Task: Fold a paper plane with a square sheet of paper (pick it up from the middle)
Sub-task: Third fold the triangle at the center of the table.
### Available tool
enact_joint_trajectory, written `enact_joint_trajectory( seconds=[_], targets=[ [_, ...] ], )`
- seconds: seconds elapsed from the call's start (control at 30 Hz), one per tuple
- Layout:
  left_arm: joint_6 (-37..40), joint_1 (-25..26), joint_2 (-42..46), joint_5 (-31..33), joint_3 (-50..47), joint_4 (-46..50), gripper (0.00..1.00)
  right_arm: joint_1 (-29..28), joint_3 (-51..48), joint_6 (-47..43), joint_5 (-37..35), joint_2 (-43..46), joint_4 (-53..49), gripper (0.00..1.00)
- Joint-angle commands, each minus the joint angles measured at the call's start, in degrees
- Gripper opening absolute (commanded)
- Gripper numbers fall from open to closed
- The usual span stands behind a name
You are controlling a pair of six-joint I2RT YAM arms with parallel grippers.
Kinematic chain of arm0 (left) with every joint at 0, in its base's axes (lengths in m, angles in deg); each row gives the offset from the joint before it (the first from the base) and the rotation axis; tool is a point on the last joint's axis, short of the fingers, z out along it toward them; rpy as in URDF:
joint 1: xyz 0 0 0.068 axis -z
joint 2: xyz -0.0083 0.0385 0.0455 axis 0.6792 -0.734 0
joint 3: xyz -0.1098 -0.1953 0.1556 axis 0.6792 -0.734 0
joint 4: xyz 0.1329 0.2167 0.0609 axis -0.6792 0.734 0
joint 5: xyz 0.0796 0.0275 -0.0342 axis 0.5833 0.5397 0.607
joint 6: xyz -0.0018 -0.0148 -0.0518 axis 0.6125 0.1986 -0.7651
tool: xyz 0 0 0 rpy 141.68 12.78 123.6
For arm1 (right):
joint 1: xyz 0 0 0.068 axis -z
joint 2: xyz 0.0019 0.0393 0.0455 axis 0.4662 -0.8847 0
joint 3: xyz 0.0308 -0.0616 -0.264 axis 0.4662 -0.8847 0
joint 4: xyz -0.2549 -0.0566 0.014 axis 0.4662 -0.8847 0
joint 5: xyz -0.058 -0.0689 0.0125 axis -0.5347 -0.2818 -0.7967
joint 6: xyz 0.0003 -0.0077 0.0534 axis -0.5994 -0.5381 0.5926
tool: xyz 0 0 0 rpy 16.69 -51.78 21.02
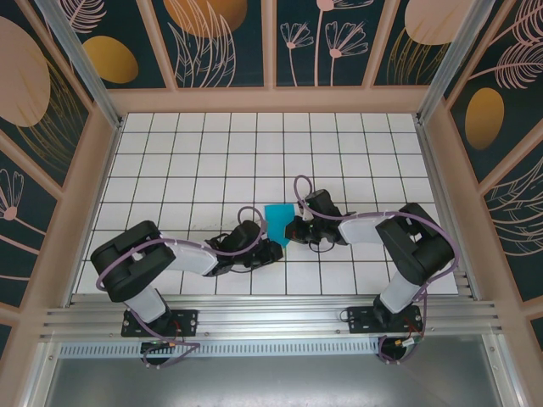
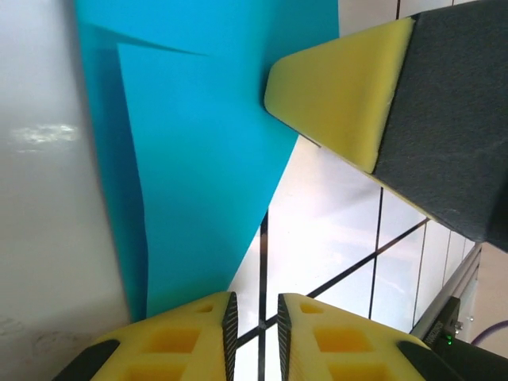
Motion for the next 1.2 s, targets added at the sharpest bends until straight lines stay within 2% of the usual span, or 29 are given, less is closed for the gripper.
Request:
enact_joint_trajectory(
  seconds=[0.0, 0.33, 0.47, 0.6, 0.87, 0.97, 1.17],
  targets=[
    [0.8, -0.3, 0.5, 2.0, -2.6, 4.9, 0.25, -0.1, -1.0, -0.4, -7.3, -3.6, -6.8, 0.03],
    [-1.0, -0.4, 1.3, -1.6, -6.1, 3.2, 0.25, -0.1, -0.4, -0.7, -8.2, -3.4, -8.4, 0.03],
    [-1.5, -0.3, 0.3, -5.3, -6.8, 0.9, 0.25, -0.1, -0.5, -0.7, -8.5, -3.3, -8.4, 0.03],
    [-0.4, -0.3, 0.3, -7.5, -6.4, 3.8, 0.25, -0.1, -0.7, -0.6, -8.6, -3.2, -8.2, 0.03],
    [-0.7, -0.4, 5.7, -7.4, -9.3, 8.7, 0.27, -0.1, -0.7, -0.6, -8.7, -3.0, -8.3, 0.03],
    [-1.1, -0.4, 10.3, -6.0, -9.4, 9.3, 0.27, -0.1, -1.0, -0.5, -8.8, -2.7, -8.3, 0.03],
    [1.1, -0.3, 18.4, 0.7, -3.7, 12.3, 0.29, -0.1, -1.0, -0.3, -8.4, -2.6, -7.7, 0.03]
  ],
)
